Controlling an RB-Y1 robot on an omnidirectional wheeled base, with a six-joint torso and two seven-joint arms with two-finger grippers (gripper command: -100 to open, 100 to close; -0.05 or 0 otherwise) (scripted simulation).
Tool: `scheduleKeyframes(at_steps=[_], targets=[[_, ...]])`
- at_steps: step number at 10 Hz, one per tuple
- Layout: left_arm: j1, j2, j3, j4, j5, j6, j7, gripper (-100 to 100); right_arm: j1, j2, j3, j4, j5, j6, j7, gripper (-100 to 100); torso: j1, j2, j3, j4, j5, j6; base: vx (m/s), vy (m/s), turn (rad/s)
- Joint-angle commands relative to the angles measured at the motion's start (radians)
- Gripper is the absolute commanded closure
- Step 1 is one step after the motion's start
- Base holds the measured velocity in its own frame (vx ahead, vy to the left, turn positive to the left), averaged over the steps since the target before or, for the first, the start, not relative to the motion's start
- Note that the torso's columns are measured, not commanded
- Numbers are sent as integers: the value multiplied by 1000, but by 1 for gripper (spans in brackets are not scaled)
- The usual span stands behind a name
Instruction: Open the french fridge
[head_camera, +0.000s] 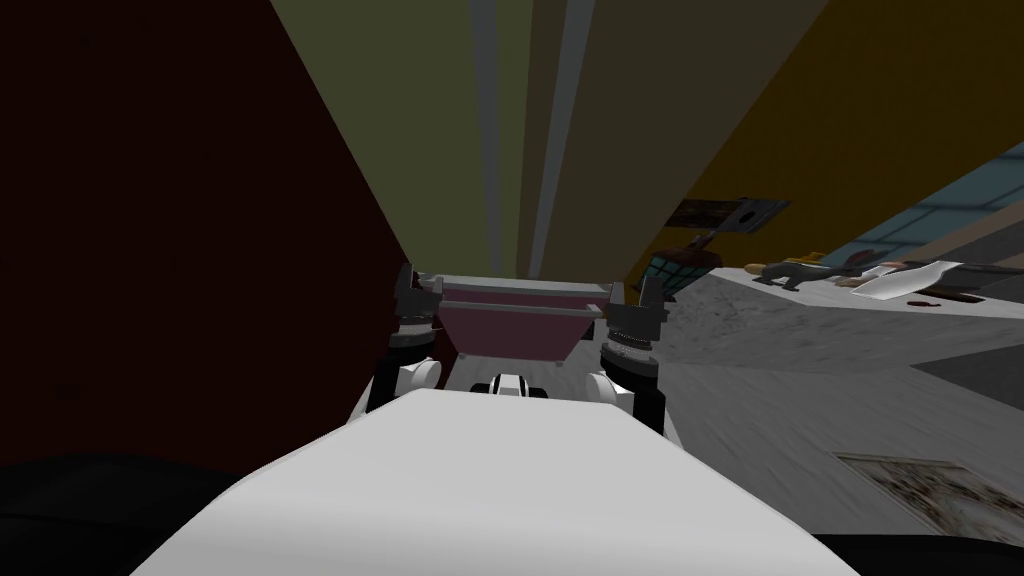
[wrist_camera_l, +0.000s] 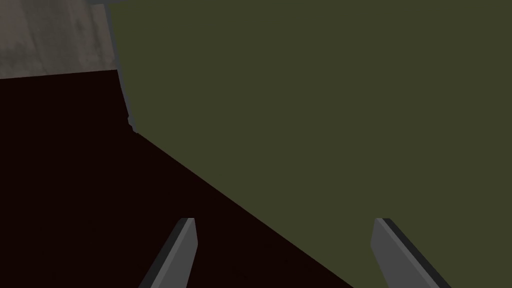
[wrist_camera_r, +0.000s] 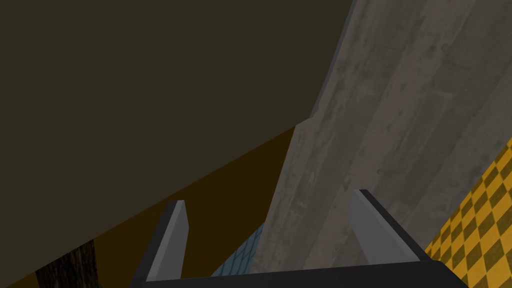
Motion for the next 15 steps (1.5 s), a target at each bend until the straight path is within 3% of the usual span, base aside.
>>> scheduleKeyframes(at_steps=[1,15], targets=[[-11,53,21,41,-15,-49,34,-100,0,0,0,0,0,0,0,0,0,1,-1,1,0,0,35,-88,-39],[-89,143,161,302,-107,-349,242,-100,0,0,0,0,0,0,0,0,2,1,-1,1,1,0,47,-105,-28]])
